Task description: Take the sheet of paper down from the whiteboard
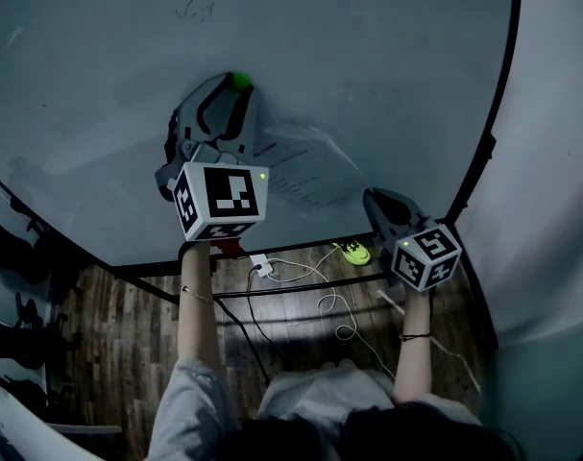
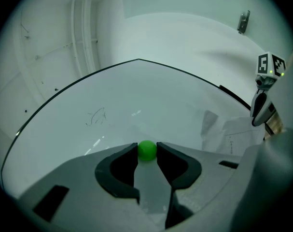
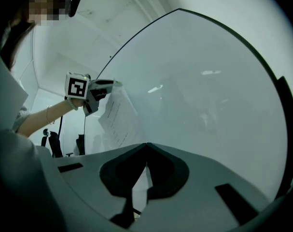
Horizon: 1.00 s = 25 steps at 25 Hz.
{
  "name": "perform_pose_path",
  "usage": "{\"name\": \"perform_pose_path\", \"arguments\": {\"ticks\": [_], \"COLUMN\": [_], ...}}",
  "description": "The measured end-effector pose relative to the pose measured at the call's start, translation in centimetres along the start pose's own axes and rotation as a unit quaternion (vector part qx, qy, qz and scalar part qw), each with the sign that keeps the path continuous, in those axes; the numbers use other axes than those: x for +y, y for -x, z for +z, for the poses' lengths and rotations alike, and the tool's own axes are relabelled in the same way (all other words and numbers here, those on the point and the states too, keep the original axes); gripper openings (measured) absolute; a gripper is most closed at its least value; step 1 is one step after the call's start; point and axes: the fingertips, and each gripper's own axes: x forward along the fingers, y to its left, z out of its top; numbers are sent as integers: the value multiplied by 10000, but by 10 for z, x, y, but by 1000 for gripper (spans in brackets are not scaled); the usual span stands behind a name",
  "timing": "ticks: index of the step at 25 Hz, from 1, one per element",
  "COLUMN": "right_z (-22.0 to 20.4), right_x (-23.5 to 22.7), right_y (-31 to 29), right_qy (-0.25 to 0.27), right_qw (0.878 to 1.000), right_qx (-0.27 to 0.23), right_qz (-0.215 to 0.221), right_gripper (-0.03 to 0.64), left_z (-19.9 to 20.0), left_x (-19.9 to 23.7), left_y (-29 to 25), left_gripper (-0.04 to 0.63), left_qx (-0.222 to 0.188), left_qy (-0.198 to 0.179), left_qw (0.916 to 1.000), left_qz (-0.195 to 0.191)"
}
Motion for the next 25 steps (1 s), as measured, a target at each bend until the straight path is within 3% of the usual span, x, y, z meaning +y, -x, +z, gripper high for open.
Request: {"name": "perform_pose_path", "arguments": {"ticks": [9,14,20,25], "right_z": [7,12,16,23], "right_x": [3,6,9,13], "right_y": [19,27,32,39], "right_qy": [133,208,252,320], "right_qw": [9999,9998,9997,9995], "right_qx": [15,2,-17,-62], "right_qz": [0,-18,-25,-8], "right_gripper": [0,0,0,0], "left_z": [-3,-7,-5,-2], "left_x": [-3,-7,-7,-8], "left_y": [2,7,10,23], "left_gripper": [112,112,112,112], "left_qx": [-24,-150,-221,-307], "left_qy": [71,391,313,465], "left_qw": [10000,9991,9992,9984], "left_qz": [13,-98,-112,-69]}}
